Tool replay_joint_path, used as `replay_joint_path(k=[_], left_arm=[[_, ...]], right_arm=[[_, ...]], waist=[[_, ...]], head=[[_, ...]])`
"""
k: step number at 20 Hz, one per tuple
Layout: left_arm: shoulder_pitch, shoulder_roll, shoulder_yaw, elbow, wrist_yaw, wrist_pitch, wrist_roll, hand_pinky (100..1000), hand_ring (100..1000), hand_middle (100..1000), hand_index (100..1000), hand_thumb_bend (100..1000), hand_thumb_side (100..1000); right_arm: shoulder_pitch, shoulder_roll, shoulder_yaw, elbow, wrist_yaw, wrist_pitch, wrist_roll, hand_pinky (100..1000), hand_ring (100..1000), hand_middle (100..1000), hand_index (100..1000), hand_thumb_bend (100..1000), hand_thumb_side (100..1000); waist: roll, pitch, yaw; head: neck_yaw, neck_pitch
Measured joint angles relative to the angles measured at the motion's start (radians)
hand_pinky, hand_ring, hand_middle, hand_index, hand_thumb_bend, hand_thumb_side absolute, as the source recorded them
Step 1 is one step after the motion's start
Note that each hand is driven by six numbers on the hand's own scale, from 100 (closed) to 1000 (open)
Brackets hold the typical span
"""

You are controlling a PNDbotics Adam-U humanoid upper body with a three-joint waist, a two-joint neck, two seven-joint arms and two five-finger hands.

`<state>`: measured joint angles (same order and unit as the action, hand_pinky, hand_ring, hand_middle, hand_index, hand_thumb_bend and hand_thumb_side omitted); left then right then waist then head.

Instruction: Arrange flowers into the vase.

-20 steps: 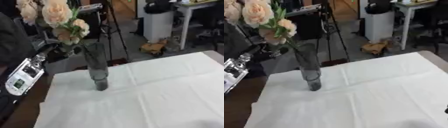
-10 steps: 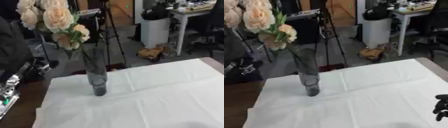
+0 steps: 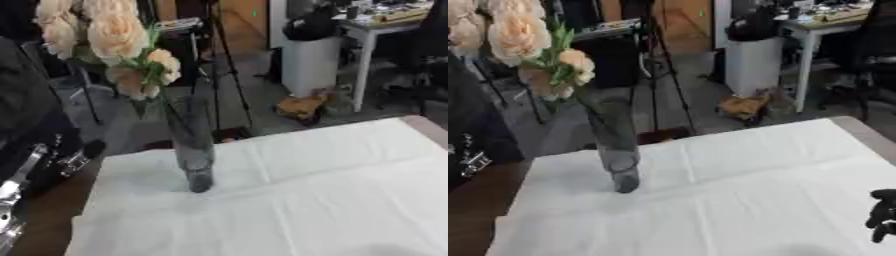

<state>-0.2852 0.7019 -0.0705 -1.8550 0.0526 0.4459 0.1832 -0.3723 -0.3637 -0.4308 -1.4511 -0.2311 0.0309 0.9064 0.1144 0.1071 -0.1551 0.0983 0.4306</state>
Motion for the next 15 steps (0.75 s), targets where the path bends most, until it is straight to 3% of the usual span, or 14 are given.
replay_joint_path(k=[15], left_arm=[[0.114, -0.138, 0.037, -0.112, 0.094, -0.171, 0.192, 835, 679, 695, 880, 997, 931]], right_arm=[[-0.033, 0.008, 0.029, 0.009, -0.008, -0.011, 0.001, 510, 612, 576, 800, 815, 737]], waist=[[-0.022, 0.005, 0.019]], head=[[-0.004, 0.001]])
